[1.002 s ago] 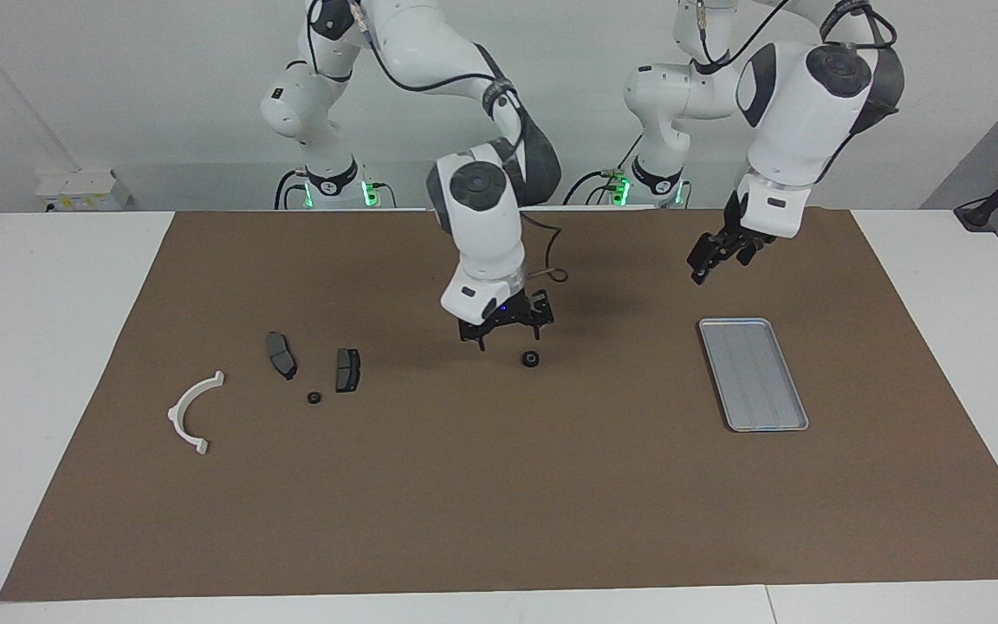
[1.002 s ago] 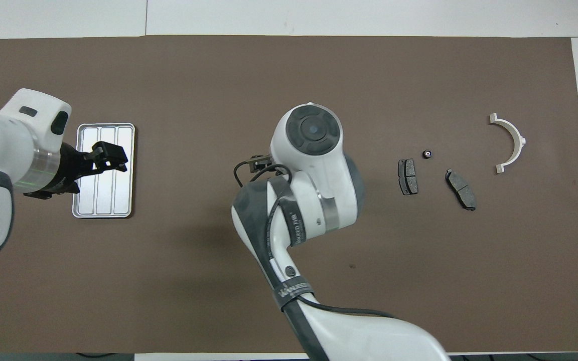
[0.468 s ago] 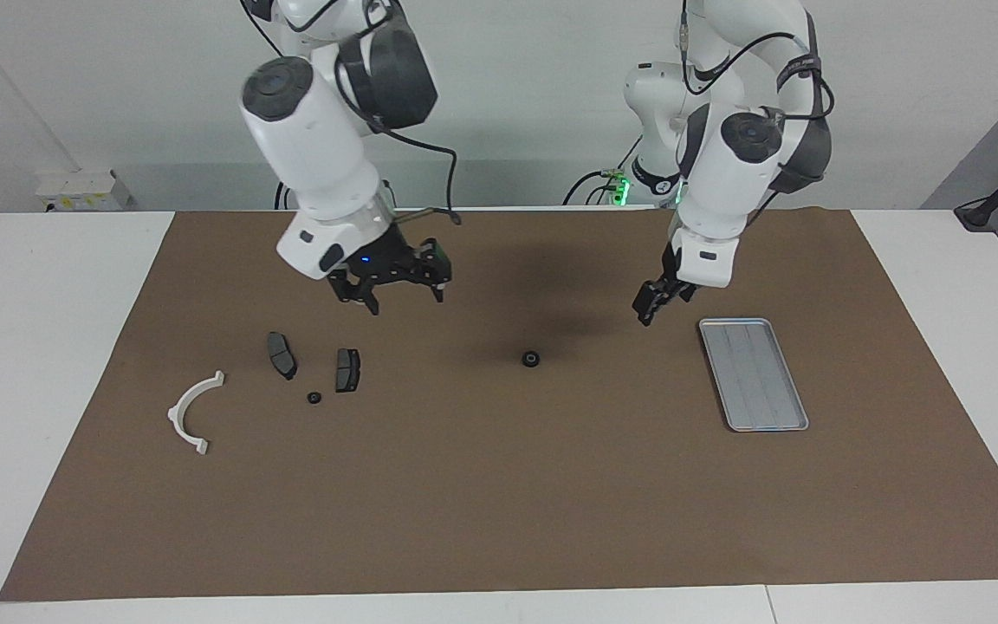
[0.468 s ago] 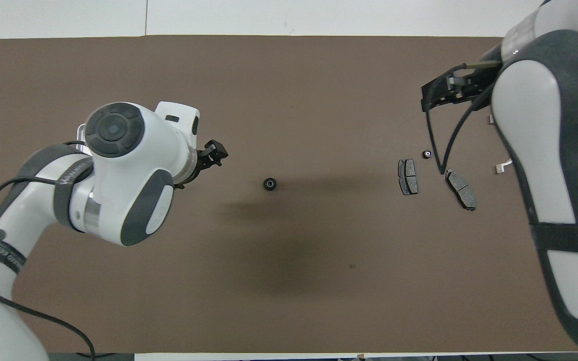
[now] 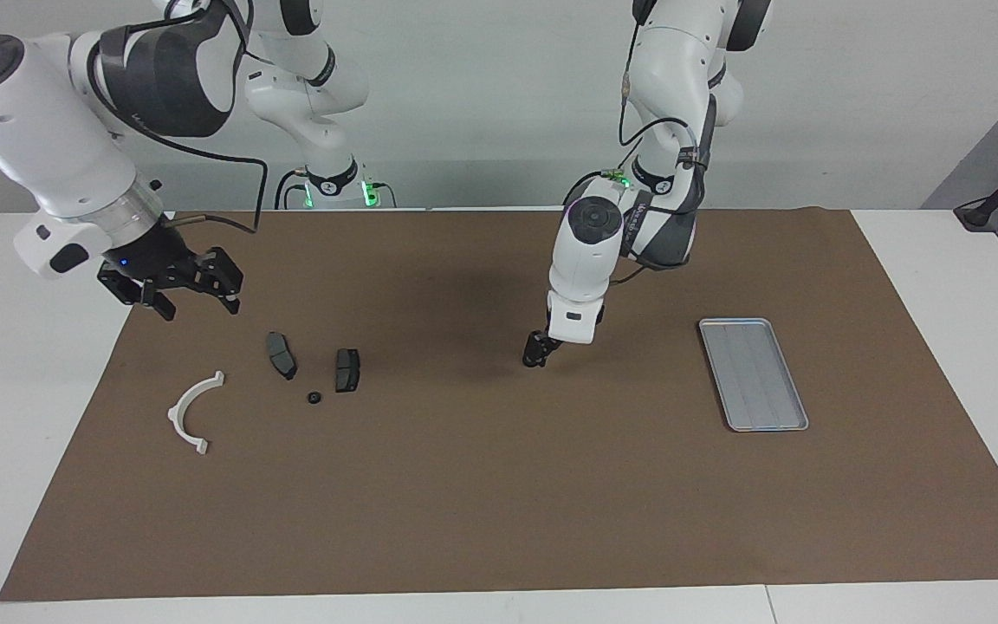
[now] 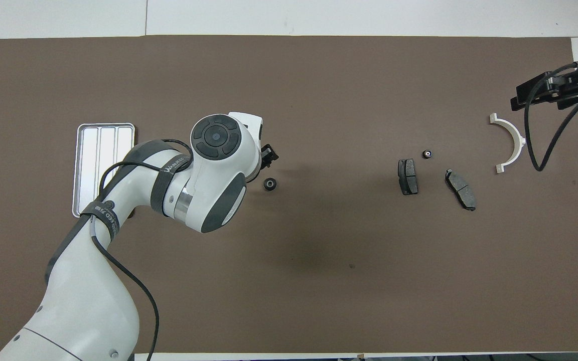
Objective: Pick bearing gear from pile to tray
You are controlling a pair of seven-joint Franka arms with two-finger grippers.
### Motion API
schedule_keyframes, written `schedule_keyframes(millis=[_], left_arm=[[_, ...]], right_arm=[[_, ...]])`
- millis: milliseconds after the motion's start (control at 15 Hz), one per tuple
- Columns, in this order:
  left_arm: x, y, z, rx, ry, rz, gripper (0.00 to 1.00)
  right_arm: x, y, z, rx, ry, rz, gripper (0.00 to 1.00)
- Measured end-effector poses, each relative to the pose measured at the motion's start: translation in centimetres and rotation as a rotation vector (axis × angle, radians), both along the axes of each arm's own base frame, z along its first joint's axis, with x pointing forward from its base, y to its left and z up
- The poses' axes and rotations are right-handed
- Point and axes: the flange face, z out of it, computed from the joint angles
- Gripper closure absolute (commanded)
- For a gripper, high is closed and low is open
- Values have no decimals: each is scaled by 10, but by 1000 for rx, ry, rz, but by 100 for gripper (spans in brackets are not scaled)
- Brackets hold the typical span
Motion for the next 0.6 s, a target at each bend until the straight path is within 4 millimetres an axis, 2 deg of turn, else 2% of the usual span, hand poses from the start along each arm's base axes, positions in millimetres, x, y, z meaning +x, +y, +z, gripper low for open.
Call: schedule_keyframes(millis=[134, 334, 468, 601], left_arm=[[1, -5, -8, -9, -13, -2, 12], [-6, -16, -10, -11, -15, -22, 15], [-12, -24, -13, -10, -14, -36, 16], [-18, -32, -20, -10, -13, -50, 20]], right_arm=[[-6, -9, -25, -11, -44, -11, 9], [-24, -5, -77, -5, -52, -12, 13], [-31, 1, -95, 0, -31, -5, 14], [-32, 18, -104, 3, -24, -2, 15]])
